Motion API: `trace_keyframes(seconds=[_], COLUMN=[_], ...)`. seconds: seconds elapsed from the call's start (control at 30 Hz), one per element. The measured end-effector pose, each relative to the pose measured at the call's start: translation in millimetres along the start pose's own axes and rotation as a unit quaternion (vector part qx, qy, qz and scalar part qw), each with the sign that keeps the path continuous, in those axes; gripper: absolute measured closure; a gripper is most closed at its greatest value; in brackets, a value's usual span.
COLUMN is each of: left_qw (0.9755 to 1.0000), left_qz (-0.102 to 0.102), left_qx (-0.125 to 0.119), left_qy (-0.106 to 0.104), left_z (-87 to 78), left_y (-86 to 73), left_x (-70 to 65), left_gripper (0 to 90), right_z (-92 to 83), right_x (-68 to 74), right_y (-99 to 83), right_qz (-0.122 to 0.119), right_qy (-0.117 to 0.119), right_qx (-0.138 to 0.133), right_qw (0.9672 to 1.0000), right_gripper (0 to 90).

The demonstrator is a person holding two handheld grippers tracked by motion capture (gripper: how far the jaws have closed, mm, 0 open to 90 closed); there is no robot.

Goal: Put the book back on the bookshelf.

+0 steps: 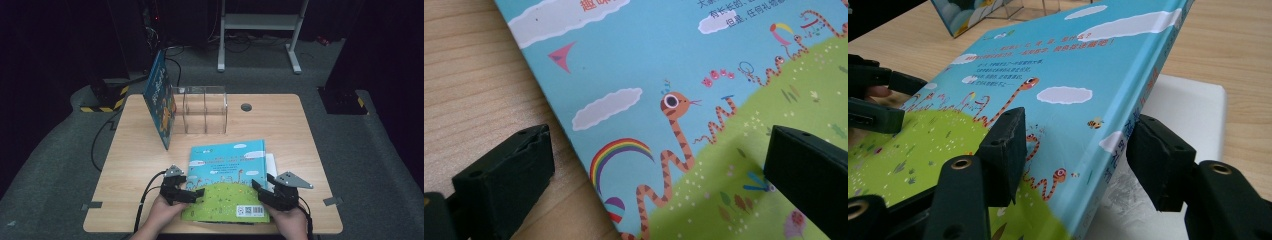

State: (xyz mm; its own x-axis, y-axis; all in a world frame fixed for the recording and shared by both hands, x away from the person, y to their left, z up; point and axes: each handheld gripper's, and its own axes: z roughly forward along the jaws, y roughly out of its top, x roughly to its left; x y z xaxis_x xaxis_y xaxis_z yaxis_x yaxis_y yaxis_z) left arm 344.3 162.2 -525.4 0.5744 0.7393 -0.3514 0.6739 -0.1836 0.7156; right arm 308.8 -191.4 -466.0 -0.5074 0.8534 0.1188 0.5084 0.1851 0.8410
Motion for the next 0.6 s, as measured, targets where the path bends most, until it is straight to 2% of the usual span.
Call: trace_keyframes(seconds=[0.4, 0.6], left_qw=[0.9990, 0.9975], left_qz=[-0.027, -0.034], left_qx=[-0.007, -0.004], left_qy=[-0.034, -0.062], left_z=[-0.6, 3.6], left_y=[1.3, 4.4], left_x=[6.6, 5.9], left_gripper=[0.0, 0.0], right_z=[-7.0, -9.2], right_x=[8.6, 11.7], right_y=[3.9, 5.5], right_qz=[-0.029, -0.038], right_qy=[-0.008, -0.009], right_qx=[-0.024, -0.033], right_qw=[0.9993, 0.9987], right_gripper=[42.1, 42.2])
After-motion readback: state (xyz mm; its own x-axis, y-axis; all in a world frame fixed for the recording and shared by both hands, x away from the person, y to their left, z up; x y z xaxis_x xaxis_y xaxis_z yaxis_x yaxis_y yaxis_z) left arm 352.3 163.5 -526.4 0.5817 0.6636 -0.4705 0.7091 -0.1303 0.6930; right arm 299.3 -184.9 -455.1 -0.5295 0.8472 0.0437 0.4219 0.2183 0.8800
